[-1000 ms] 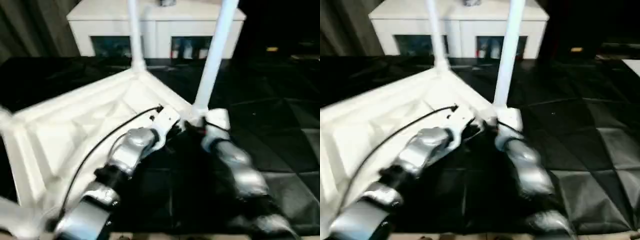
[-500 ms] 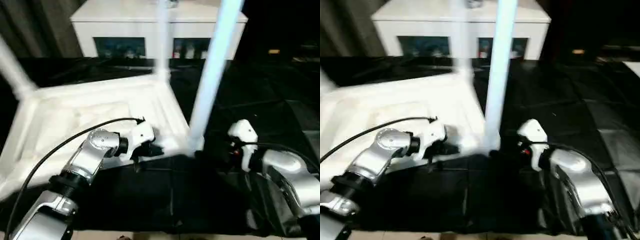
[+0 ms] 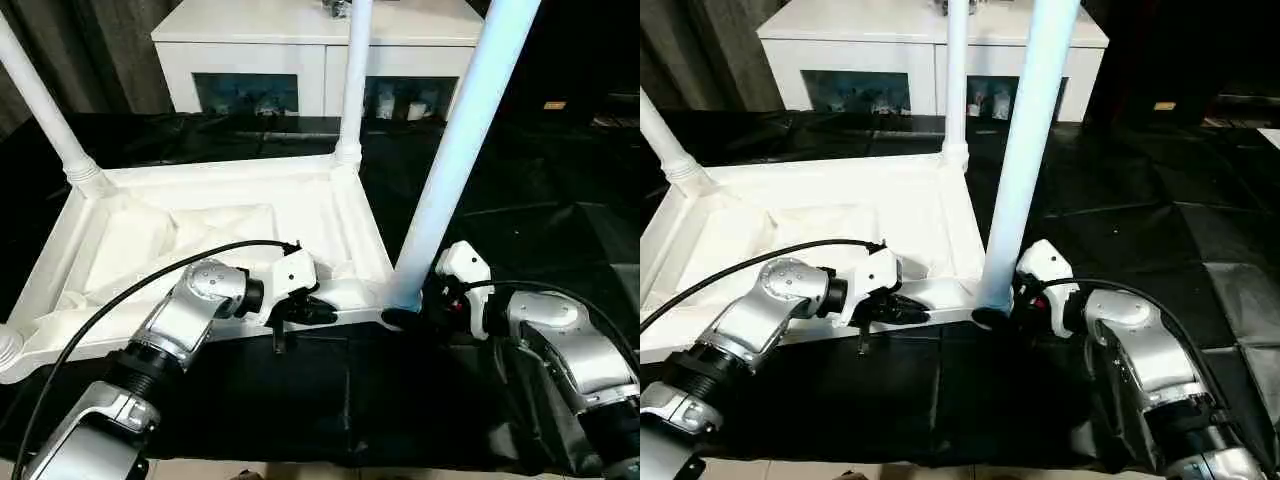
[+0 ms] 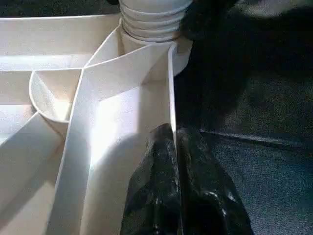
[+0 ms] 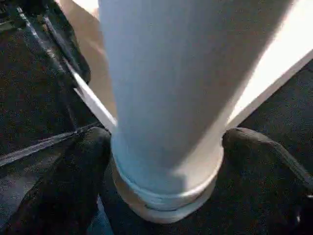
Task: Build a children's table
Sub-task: Rotate leg to tighten
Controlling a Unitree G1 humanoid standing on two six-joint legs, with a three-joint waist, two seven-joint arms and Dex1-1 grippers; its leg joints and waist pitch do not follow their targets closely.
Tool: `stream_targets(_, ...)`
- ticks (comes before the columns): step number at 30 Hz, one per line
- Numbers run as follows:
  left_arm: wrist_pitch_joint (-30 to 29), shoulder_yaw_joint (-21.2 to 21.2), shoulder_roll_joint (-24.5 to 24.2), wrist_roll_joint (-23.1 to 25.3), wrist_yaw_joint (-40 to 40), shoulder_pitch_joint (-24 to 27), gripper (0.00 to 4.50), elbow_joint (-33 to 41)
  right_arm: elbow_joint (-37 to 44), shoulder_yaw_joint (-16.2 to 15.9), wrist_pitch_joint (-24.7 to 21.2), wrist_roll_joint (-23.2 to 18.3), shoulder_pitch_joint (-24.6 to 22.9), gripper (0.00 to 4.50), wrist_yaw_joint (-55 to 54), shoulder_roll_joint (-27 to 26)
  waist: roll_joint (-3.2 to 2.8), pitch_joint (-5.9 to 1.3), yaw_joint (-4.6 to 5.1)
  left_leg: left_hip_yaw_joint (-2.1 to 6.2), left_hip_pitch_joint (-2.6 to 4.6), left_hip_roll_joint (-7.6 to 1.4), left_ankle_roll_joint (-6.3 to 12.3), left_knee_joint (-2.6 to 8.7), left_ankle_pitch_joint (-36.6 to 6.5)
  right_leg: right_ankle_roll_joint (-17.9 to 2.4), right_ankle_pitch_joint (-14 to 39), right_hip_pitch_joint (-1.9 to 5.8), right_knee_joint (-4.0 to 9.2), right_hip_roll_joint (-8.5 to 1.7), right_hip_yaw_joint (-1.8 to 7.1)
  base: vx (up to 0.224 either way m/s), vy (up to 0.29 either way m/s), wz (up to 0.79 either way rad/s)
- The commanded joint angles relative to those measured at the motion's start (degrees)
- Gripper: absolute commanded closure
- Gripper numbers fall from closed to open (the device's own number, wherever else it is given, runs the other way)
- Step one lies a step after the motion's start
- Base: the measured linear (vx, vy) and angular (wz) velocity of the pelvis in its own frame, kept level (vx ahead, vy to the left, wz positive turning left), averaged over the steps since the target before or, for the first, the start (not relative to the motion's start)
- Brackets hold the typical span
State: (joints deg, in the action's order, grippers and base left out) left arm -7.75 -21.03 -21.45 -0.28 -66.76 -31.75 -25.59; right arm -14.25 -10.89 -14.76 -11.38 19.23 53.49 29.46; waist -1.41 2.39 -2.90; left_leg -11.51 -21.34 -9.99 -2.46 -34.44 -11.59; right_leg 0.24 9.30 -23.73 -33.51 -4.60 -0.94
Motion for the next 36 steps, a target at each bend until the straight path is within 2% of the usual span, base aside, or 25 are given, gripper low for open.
stream_targets(1, 0.08, -0.08, -0.37, -0.09, -0.8, -0.28, 4.5, 1.98, -0.83, 0.36, 0.91, -0.05, 1.48, 0.79, 0.46, -0.52, 0.73, -3.44, 0.16, 1.14, 0.88, -2.84, 3.8, 4.19, -10.09, -14.78, 9.04, 2.75, 2.95, -2.98, 1.29, 0.0, 0.0, 0.0)
stream_targets(10, -0.16, -0.26, -0.2, -0.27, -0.9, 0.13, 4.5, 1.59, -2.09, 1.07, 1.43, -1.21, 1.07, 1.5, 1.14, -2.12, 0.79, -3.51, 0.13, 1.08, 0.88, -2.84, 4.4, 4.06, -9.11, -15.26, 7.88, 2.81, 2.78, -2.95, 1.29, 0.0, 0.0, 0.0)
stream_targets(12, -0.07, -0.4, 0.41, 0.43, 0.72, 0.41, 4.5, 1.18, -3.71, 1.97, 1.18, -0.94, 1.13, 1.72, -2.0, -3.91, 0.71, -3.5, 0.23, 1.07, 0.83, -2.8, 4.2, 4.04, -9.33, -15.15, 8.59, 2.79, 2.85, -2.97, 1.31, 0.0, 0.0, 0.0)
stream_targets(14, -0.25, -0.41, 1.17, 1.16, 2.67, 0.43, 4.5, 0.6, -5.29, 2.56, 1.05, 0.0, 1.44, 1.76, -5.33, -5.41, 0.82, -3.42, 0.42, 1.09, 0.88, -2.81, 3.58, 4.14, -10.23, -14.87, 10.06, 2.69, 3.05, -2.94, 1.31, 0.0, 0.0, 0.0)
stream_targets(17, -2.43, 0.98, 5.77, 2.24, 11.25, -0.01, 4.5, -2.0, -9.63, 3.49, 1.01, 3.92, 2.19, 1.79, -18.52, -11.09, 0.7, -3.07, 1.14, 1.19, 0.92, -2.62, 1.36, 4.44, -13.42, -13.72, 15.03, 2.35, 3.56, -2.8, 1.28, 0.0, 0.0, 0.0)
stream_targets(18, -2.98, 1.24, 6.48, 2.2, 12.36, -0.04, 4.5, -2.17, -10.02, 3.6, 0.99, 4.37, 2.24, 1.8, -20.27, -11.87, 0.68, -2.87, 1.48, 1.29, 1.08, -2.54, 0.17, 4.65, -15.68, -12.75, 18.97, 2.2, 3.92, -2.8, 1.23, 0.0, 0.0, 0.0)
stream_targets(19, -5.67, 2.31, 9.93, 2.84, 18.77, -0.57, 4.5, -3.46, -12.44, 4.66, 0.56, 6.11, 3.04, 1.81, -29.39, -15.82, 0.63, -2.9, 1.78, 1.4, 1.25, -2.54, -0.64, 4.71, -17.31, -11.67, 21.81, 1.94, 4.08, -2.86, 1.31, 0.0, 0.0, 0.0)
stream_targets(20, -5.86, 2.4, 10.21, 2.9, 19.32, -0.63, 4.5, -3.6, -12.62, 4.76, 0.49, 6.16, 3.12, 1.81, -30.01, -16.15, 0.71, -2.83, 1.85, 1.52, 1.4, -2.48, -1.05, 4.77, -17.85, -11.14, 23.2, 1.9, 4.39, -2.81, 1.22, 0.0, 0.0, 0.0)
stream_targets(21, -7.83, 3.57, 13.52, 3.58, 25.87, -1.45, 4.5, -5.35, -14.63, 5.91, -0.26, 6.81, 4.11, 1.81, -36.8, -19.72, 0.59, -2.95, 2.0, 1.55, 1.44, -2.41, -1.4, 4.71, -18.74, -10.58, 24.04, 1.68, 4.47, -2.82, 1.33, 0.0, 0.0, 0.0)
stream_targets(23, -8.87, 4.49, 15.5, 3.81, 29.97, -2.06, 4.5, -6.5, -15.74, 6.4, -0.21, 7.3, 4.85, 1.82, -40.21, -21.55, 0.74, -2.92, 2.11, 1.7, 1.59, -2.34, -1.6, 4.86, -19.45, -9.83, 24.84, 1.69, 4.87, -2.7, 1.19, 0.0, 0.0, 0.0)
stream_targets(25, -9.05, 5.36, 19.06, 4.42, 36.0, -3.27, 4.5, -8.87, -18.43, 7.4, 0.57, 7.78, 6.92, 1.82, -46.22, -25.5, 0.59, -2.91, 2.09, 1.56, 1.71, -2.31, -1.18, 4.84, -19.86, -9.52, 24.18, 1.39, 5.03, -2.61, 1.27, 0.0, 0.0, 0.0)
stream_targets(26, -8.38, 5.3, 20.53, 5.18, 38.23, -3.95, 4.5, -10.35, -20.02, 7.65, 1.52, 7.87, 8.37, 1.82, -48.42, -27.54, 0.67, -3.0, 2.18, 1.64, 1.65, -2.21, -1.04, 4.93, -19.9, -9.35, 23.65, 1.49, 5.1, -2.61, 1.14, 0.0, 0.0, 0.0)
stream_targets(28, -7.75, 4.93, 20.79, 5.58, 38.34, -4.26, 4.5, -10.91, -20.85, 7.41, 2.11, 7.65, 9.29, 1.82, -47.96, -28.26, 0.71, -3.08, 2.15, 1.72, 1.51, -2.21, -0.68, 4.99, -19.63, -9.06, 22.83, 1.75, 5.08, -2.63, 1.08, 0.0, 0.0, 0.0)
stream_targets(29, -6.78, 4.26, 20.83, 6.33, 37.51, -4.73, 4.5, -11.33, -21.5, 7.47, 4.72, 6.47, 10.62, 1.82, -45.24, -29.29, 0.73, -3.1, 2.07, 1.66, 1.3, -2.23, 0.02, 5.0, -19.35, -8.74, 21.97, 1.79, 5.13, -2.75, 1.14, 0.0, 0.0, 0.0)
stream_targets(30, -6.78, 4.26, 20.83, 6.33, 37.51, -4.73, 4.5, -11.33, -21.5, 7.47, 4.72, 6.47, 10.62, 1.82, -45.24, -29.29, 0.73, -3.1, 2.07, 1.66, 1.3, -2.23, 0.02, 5.0, -19.35, -8.74, 21.97, 1.79, 5.13, -2.75, 1.14, 0.0, 0.0, 0.0)
stream_targets(31, -6.82, 3.97, 20.46, 6.78, 36.85, -4.76, 4.5, -10.98, -20.61, 7.53, 5.55, 6.31, 10.62, 1.27, -43.98, -29.39, 0.72, -3.21, 1.95, 1.57, 1.15, -2.29, 0.51, 5.0, -18.02, -9.04, 19.95, 1.95, 4.91, -2.73, 1.21, 0.0, 0.0, 0.0)
stream_targets(33, -6.83, 3.29, 19.11, 7.31, 35.07, -4.4, 4.5, -9.86, -18.78, 7.12, 6.07, 7.08, 10.1, 1.06, -43.09, -28.11, 0.75, -3.24, 1.87, 1.59, 0.94, -2.34, 0.96, 5.01, -17.12, -9.5, 18.8, 2.16, 4.68, -2.82, 1.2, 0.0, 0.0, 0.0)
stream_targets(35, -7.4, 2.95, 17.86, 7.56, 33.8, -3.92, 4.5, -8.79, -17.4, 8.11, 6.16, 6.86, 9.74, 0.76, -43.25, -27.29, 0.67, -3.28, 1.9, 1.62, 0.76, -2.41, 1.23, 5.05, -16.11, -9.83, 17.5, 2.29, 4.47, -2.84, 1.19, 0.0, 0.0, 0.0)
stream_targets(36, -7.21, 2.77, 17.37, 7.61, 33.21, -3.73, 4.5, -8.4, -16.79, 8.24, 5.93, 6.87, 9.54, 0.68, -42.92, -26.72, 0.84, -3.28, 2.07, 1.6, 0.62, -2.39, 1.35, 5.06, -15.73, -9.97, 16.9, 2.42, 4.39, -2.81, 1.19, 0.0, 0.0, 0.0)
